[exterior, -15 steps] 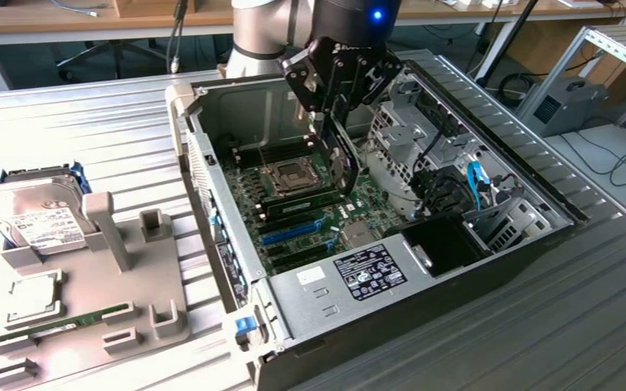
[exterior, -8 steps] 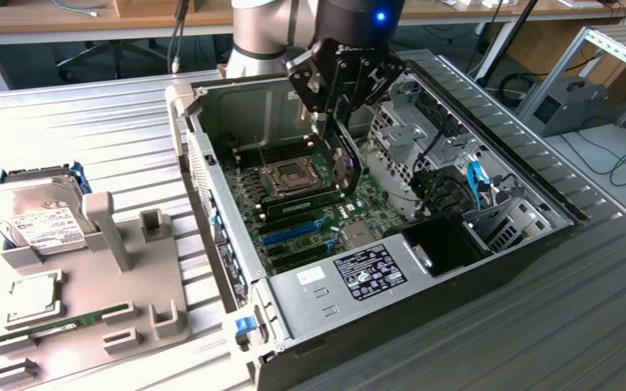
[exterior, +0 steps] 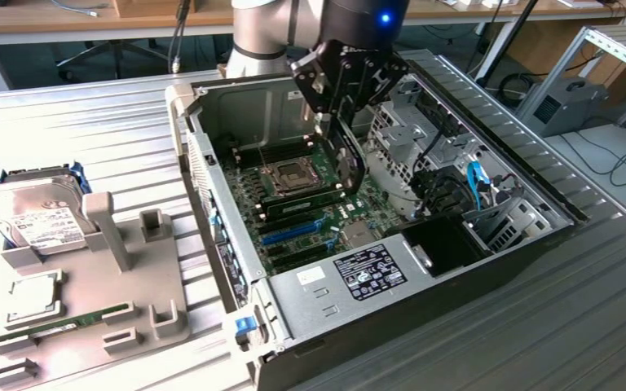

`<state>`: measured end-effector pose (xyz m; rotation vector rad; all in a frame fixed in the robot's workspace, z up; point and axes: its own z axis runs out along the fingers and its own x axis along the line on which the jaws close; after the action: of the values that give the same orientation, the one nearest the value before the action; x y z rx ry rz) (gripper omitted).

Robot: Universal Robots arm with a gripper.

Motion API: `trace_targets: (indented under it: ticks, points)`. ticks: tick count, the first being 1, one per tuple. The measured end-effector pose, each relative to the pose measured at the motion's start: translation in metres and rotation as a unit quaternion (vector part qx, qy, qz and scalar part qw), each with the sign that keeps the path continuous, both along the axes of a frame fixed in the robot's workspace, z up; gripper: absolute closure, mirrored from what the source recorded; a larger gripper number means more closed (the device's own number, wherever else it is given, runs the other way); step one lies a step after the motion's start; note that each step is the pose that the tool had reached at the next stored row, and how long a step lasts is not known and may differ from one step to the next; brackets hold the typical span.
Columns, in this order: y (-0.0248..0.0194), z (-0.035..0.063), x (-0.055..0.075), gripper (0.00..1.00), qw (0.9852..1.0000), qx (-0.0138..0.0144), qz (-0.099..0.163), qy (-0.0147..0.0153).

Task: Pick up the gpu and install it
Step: 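Pick up the gpu and move the gpu toward the slot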

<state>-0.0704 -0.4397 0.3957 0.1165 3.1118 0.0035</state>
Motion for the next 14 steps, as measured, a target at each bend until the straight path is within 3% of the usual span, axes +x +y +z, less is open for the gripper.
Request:
trace_targets:
  ticks: [14]
  points:
    - [0.0007, -0.0025, 0.0087, 0.74, 1.0000, -0.0015, 0.000, 0.0000]
